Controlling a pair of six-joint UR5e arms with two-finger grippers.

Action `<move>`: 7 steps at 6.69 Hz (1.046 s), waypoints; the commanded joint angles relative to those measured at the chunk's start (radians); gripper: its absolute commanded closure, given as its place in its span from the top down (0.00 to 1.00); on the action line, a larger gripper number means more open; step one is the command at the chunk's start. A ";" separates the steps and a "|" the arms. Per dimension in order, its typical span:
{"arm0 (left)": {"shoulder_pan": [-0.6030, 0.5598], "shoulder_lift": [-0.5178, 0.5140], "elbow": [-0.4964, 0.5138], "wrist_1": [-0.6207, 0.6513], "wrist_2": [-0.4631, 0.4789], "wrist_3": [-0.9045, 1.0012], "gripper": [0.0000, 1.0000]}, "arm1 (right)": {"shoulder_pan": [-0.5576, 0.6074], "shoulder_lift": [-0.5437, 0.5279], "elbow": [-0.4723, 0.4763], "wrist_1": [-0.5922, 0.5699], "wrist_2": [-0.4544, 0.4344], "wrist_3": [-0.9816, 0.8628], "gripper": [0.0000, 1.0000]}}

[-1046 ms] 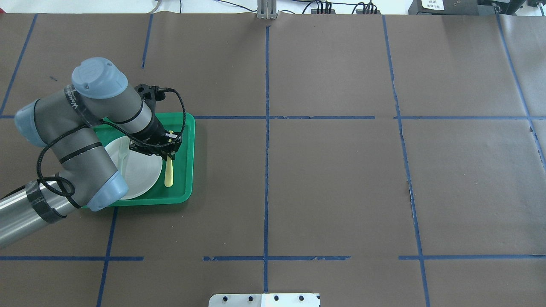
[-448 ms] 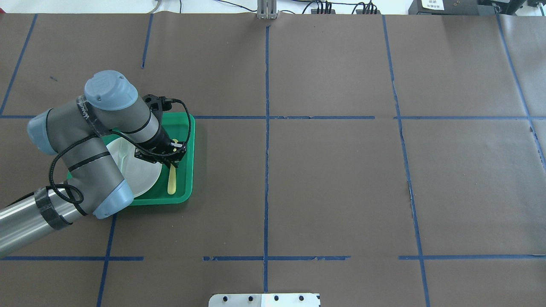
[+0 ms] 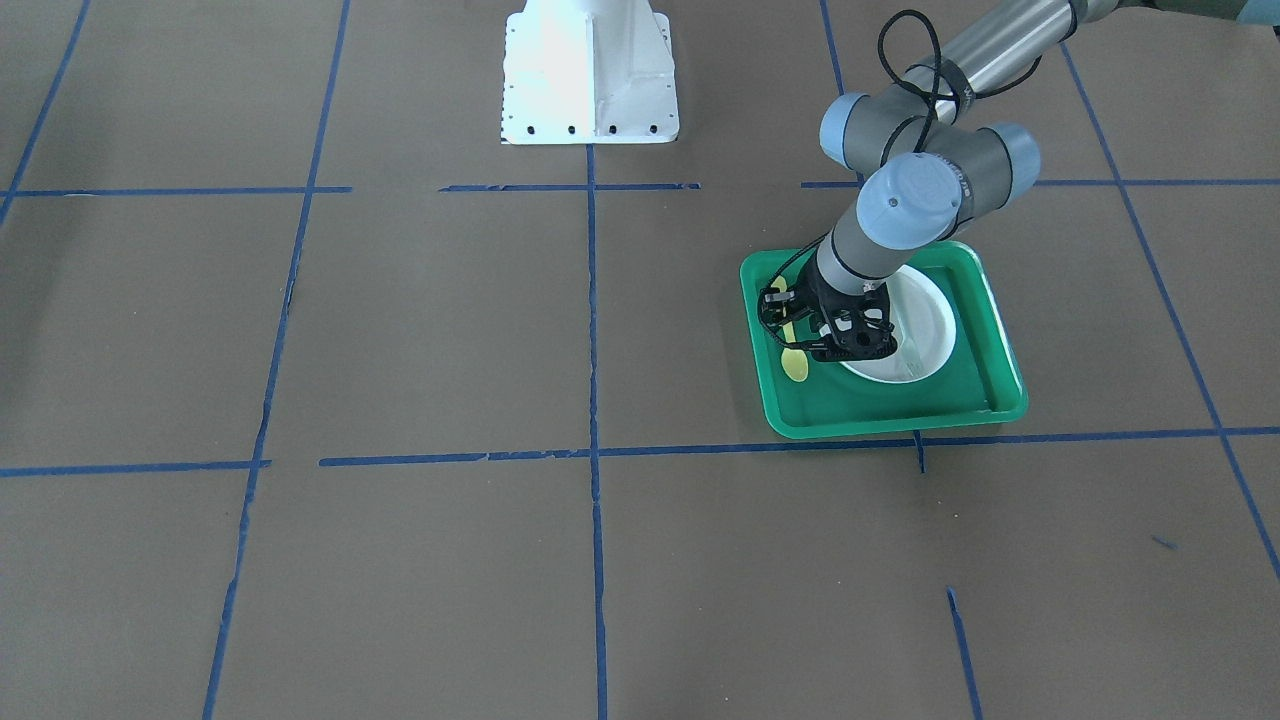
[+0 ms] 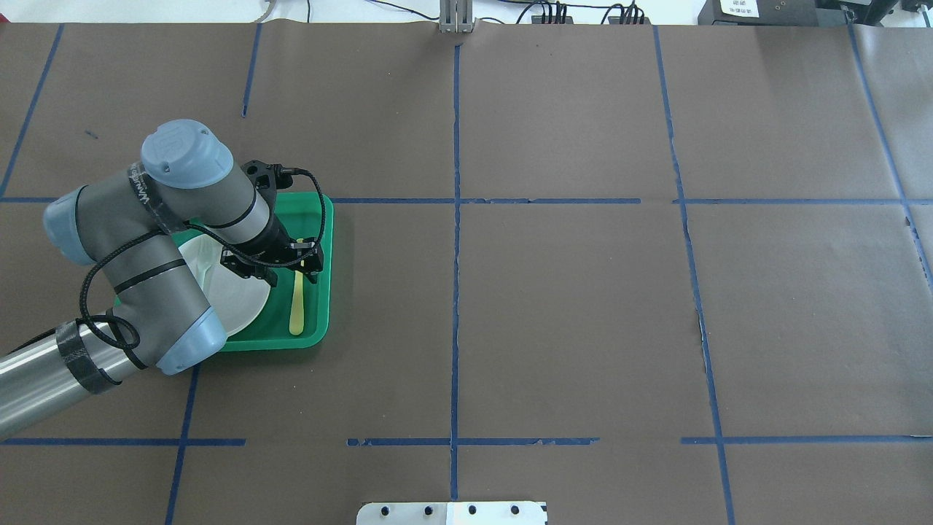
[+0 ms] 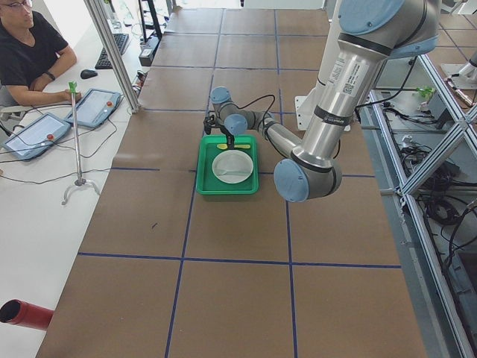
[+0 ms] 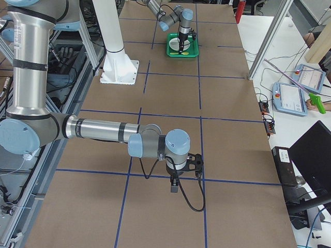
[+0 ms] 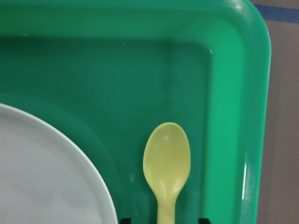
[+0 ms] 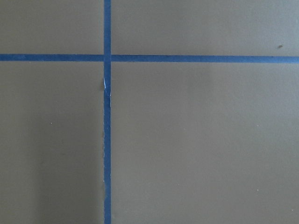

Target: Place spoon

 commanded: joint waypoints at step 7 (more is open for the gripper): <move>-0.253 0.027 -0.336 0.120 0.000 0.006 1.00 | 0.000 0.000 0.000 0.001 0.000 0.000 1.00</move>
